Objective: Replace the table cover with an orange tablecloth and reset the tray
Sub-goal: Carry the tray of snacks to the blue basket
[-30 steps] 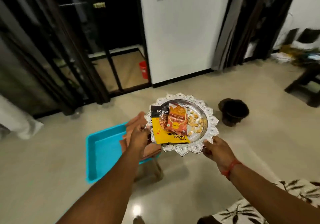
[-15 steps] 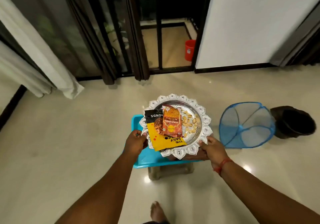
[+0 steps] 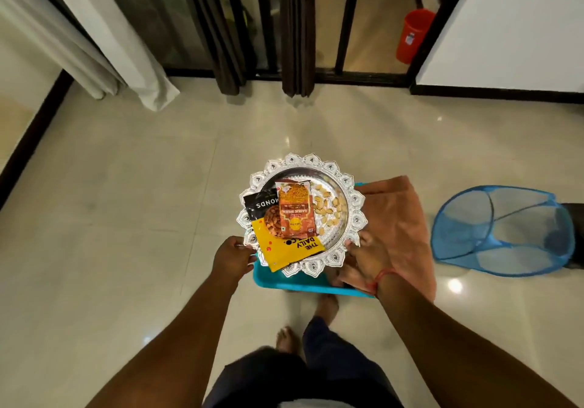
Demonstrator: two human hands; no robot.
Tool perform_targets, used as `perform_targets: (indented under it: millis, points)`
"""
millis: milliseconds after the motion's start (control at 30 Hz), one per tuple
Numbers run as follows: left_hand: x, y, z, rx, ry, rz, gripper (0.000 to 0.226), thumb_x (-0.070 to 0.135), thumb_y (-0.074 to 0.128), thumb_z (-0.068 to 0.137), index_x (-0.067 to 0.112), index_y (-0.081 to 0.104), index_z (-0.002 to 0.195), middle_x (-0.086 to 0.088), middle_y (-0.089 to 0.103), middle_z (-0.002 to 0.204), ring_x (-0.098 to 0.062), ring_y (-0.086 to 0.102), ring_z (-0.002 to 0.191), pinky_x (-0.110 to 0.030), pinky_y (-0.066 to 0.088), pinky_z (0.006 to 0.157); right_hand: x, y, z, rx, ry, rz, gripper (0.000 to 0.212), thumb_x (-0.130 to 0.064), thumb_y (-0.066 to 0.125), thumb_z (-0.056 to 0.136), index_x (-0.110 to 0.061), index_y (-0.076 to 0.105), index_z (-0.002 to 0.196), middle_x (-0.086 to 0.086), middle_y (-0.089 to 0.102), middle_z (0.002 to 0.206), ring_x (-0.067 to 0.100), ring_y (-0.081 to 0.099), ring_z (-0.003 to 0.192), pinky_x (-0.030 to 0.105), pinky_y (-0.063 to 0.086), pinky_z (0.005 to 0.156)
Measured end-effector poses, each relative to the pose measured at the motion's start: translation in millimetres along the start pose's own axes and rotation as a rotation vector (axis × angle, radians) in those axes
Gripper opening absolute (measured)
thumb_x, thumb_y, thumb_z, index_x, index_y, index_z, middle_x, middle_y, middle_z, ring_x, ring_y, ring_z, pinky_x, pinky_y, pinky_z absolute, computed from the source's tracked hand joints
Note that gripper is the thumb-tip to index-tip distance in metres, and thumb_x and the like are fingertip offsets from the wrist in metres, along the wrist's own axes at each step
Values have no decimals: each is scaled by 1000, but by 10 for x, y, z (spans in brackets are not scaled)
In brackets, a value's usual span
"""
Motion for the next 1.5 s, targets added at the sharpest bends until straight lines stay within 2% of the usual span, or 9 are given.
perform_targets:
  millis: [67,200,400,567,733,900,1067,1267,1500]
  points:
    - [-30,-4,107,11,-39,-18,8,5,58,93,8,59,101,-14,68,94,-24,65,79,-37,56,76,61,68,128,-22,44,14,17,-2,63,95,-12,64,108,7,73,102,9,69,75,22,56,64]
    - [-150,11,279,16,-129,-61,13,5,55,95,6,58,108,-13,68,95,-27,66,83,-37,56,76,392,172,468,-73,114,-16,19,-17,70,85,-29,68,100,7,75,102,33,71,96,61,55,88]
    - [-317,5,446,18,-209,-98,15,7,58,95,7,57,110,-13,67,92,-27,66,82,-37,55,75,1171,223,1038,-95,204,-44,34,-54,69,57,-59,59,89,4,66,115,35,67,104,57,57,88]
    - [-366,-38,522,14,-251,-122,5,8,57,96,13,58,96,-11,67,92,-27,65,84,-41,53,84,529,414,536,-50,71,-315,8,-32,63,93,-31,63,101,-8,69,94,25,65,91,41,54,85]
    - [-429,-47,593,-32,-278,-113,14,10,59,97,11,57,110,-8,67,94,-27,65,90,-42,53,91,532,507,521,7,105,-372,37,-26,63,94,-20,57,130,0,63,112,27,62,111,45,50,99]
    - [-475,-25,674,-59,-284,-98,11,12,60,96,14,58,107,-8,67,99,-25,66,91,-42,53,93,1029,474,838,-3,28,-376,27,-38,65,84,-38,61,111,-7,72,111,22,67,104,49,54,95]
    - [-500,11,745,-95,-300,-95,17,14,60,97,12,57,113,-10,67,106,-24,67,90,-39,53,88,754,560,645,42,3,-420,24,-19,68,91,-21,65,115,-2,72,114,22,66,106,42,52,96]
    - [-560,-33,799,-107,-319,-66,26,14,59,97,13,57,123,-12,65,118,-31,65,109,-43,51,96,922,571,753,21,52,-407,22,-27,69,87,-26,64,108,-7,73,107,18,67,101,47,53,96]
    - [-498,-13,827,-102,-330,36,18,16,57,98,13,52,115,-10,60,113,-27,62,101,-42,49,95,837,559,701,26,91,-457,22,-24,69,91,-18,65,113,0,70,112,22,65,102,36,50,92]
Point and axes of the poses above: each hand's wrist, its own z-axis towards the middle knuckle, its own y-axis out of the palm, x = y × z, the point moved 6 cm from there along z, towards the middle knuckle
